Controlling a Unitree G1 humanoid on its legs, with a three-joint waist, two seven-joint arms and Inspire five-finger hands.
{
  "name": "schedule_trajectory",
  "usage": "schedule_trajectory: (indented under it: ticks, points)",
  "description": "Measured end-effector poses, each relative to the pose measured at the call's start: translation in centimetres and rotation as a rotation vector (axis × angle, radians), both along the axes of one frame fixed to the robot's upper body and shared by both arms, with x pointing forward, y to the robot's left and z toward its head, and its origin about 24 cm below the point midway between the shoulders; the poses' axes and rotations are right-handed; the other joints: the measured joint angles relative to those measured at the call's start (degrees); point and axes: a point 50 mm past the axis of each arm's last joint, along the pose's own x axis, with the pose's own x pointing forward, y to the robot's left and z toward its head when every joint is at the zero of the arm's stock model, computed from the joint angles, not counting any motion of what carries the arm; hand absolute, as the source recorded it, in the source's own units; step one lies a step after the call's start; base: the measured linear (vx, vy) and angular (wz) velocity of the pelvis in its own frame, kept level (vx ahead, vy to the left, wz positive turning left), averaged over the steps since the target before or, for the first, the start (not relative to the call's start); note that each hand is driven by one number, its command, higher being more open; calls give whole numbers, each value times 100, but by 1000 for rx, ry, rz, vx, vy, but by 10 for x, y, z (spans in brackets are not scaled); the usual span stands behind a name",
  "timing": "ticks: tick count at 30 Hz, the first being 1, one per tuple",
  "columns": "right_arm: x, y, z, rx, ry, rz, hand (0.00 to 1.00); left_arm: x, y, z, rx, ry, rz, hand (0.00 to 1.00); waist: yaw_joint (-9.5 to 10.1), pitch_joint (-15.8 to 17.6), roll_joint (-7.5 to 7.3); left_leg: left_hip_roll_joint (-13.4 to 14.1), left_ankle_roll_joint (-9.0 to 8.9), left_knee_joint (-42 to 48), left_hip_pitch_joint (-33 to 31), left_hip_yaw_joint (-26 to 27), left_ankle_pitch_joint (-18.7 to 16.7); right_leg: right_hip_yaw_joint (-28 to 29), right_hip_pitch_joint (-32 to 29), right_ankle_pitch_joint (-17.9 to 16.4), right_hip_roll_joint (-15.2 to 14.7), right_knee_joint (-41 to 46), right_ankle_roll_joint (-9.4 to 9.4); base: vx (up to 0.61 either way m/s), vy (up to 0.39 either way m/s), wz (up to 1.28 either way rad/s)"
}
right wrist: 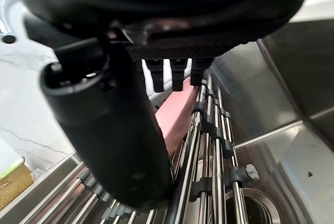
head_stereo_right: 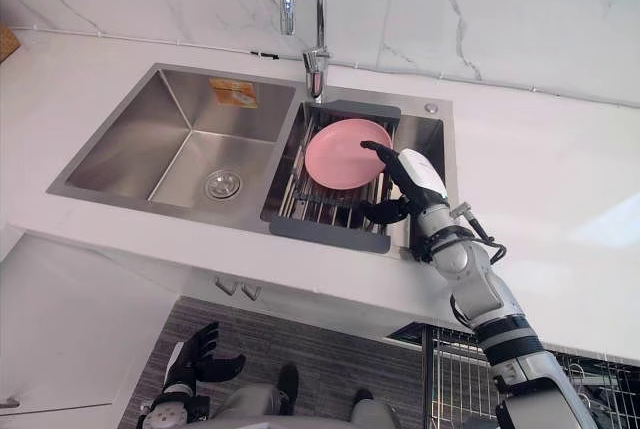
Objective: Walk over to the sink, pick up the cup, carry it to the dishwasher, place the cup inside the dishwasher, then close the dishwasher door
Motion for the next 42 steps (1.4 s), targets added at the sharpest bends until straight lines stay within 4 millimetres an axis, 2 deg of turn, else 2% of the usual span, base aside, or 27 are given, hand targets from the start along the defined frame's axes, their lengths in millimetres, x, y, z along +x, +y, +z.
schedule_trajectory:
  ticks: [4,10,14,16,17,20,29,32,35,36,39,42]
  points:
    - [7,5,-2,-21,-14,-28,90,1,0,0,-1,1,-1,90,-3,43,48,3,-36,-80,-50,13,49,32,-119,15,0,57,-17,-116,10,-2]
    - [18,19,7,-102,-117,-99,90,8,1,2,8,-17,4,90,24,294,64,24,-8,-66,-158,40,101,61,-244,34,15,117,-78,-55,3,-2]
    - [29,23,18,-93,-183,-160,90,12,0,3,13,-29,13,90,33,357,58,30,-5,-27,-224,48,101,75,-315,37,24,159,-75,0,0,0]
    - [43,21,30,-100,-191,-196,90,19,-1,6,13,-48,9,90,110,497,50,55,7,29,-258,47,108,73,-339,42,57,179,-71,6,-17,0]
    - [48,21,34,-105,-191,-208,30,22,-1,7,12,-56,7,90,158,552,50,60,12,31,-261,41,112,68,-345,38,57,191,-76,3,-33,2]
    - [59,20,44,-126,-198,-232,30,27,-1,9,15,-69,11,90,274,654,48,72,15,40,-337,3,118,28,-418,25,66,230,-97,14,-39,6]
    - [79,16,84,-123,-275,-281,30,35,-1,12,17,-96,36,90,270,770,37,77,8,69,-401,-80,122,-6,-447,0,110,247,-134,12,-22,3]
    - [79,15,84,-92,-276,-283,30,34,-1,11,16,-93,38,90,291,779,35,79,6,68,-401,-87,121,0,-447,-6,109,247,-142,-1,-6,2]
    - [68,15,83,-69,-307,-272,30,34,-1,11,16,-92,40,90,287,798,30,89,-7,68,-397,-84,111,7,-445,-5,106,247,-141,14,-8,0]
    - [54,19,82,-37,-349,-241,30,33,-1,11,14,-91,40,90,279,798,30,97,-15,68,-385,-82,105,10,-436,-4,107,247,-141,43,-24,0]
    - [39,26,81,4,-390,-190,30,33,-2,11,11,-89,40,90,248,799,27,107,-16,65,-339,-62,104,21,-401,-4,110,247,-141,27,-16,-2]
    - [14,31,82,78,-459,-148,30,33,-5,10,-1,-89,38,90,213,802,14,124,-36,50,-193,-5,63,72,-280,-7,117,246,-144,41,-22,-8]
